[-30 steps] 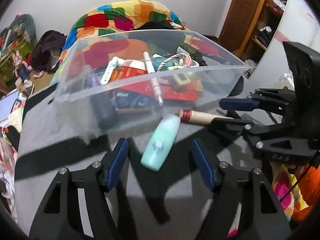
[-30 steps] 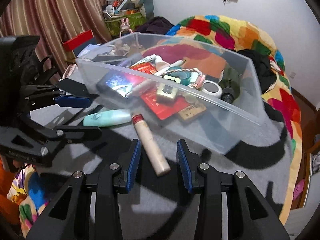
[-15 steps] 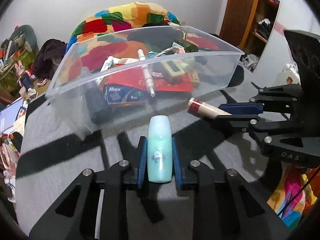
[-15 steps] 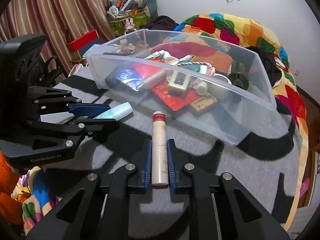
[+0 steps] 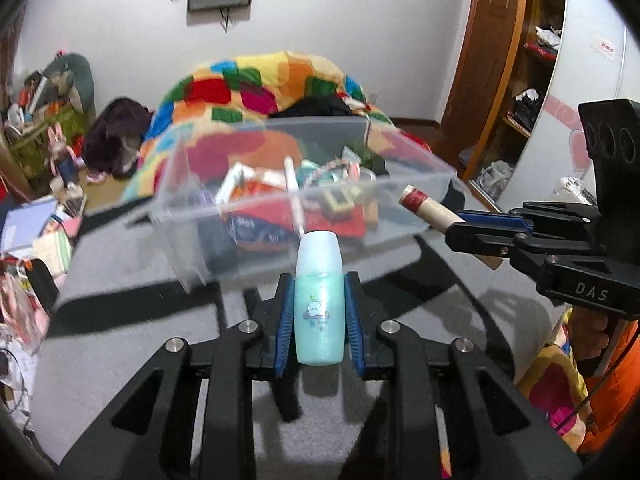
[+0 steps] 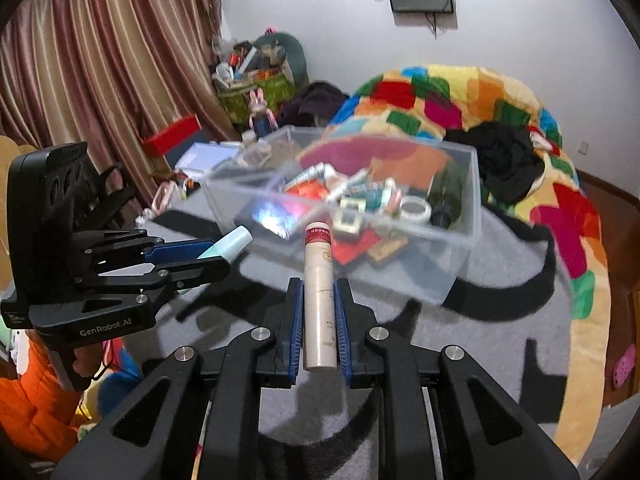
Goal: Organize objects
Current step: 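Lower the mint-green bottle into the clear box while the right drops the beige tube in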
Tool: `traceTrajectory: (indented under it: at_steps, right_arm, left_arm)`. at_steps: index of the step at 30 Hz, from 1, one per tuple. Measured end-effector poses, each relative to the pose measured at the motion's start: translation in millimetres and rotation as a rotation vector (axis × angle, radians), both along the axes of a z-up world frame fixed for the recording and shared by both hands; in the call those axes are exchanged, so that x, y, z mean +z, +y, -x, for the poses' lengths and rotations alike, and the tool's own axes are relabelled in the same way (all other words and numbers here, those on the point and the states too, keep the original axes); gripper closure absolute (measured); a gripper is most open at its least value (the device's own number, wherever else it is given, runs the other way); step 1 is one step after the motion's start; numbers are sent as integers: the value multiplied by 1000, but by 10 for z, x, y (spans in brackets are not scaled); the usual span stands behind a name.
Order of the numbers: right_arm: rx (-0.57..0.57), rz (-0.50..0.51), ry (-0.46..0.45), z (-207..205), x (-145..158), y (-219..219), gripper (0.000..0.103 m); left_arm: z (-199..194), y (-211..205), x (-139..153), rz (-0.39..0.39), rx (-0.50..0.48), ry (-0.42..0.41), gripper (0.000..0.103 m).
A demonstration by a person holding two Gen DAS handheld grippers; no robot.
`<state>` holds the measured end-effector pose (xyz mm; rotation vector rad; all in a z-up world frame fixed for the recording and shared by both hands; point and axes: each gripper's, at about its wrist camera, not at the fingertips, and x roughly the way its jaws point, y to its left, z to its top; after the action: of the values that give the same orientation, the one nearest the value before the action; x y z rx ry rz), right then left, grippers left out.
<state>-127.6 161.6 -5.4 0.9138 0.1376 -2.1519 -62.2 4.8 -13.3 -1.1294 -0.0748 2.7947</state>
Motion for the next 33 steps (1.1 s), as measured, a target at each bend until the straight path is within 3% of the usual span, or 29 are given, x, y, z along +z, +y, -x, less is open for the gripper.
traceTrajectory:
  at_steps: [8,15,22,26,33]
  right_arm:
    - [-30,70,49,140,277,-59,89]
    - [-84,62,21,465,229,-264,89]
    - [-128,18,-22,789,114,-377,89]
    - [-133,-6,-57,924,11,-457,89]
    - [-101,-50,-84,959,-143,-577,89]
  left_arm:
    - [139,-131,262,20,15,72,79]
    - [378,-201,338,52,34,87,79]
    - [694,-260,262,41,44,47,79]
    - [899,-331,138,-2,50,-15,79]
    - [958,-331,47,-7,45,-34,79]
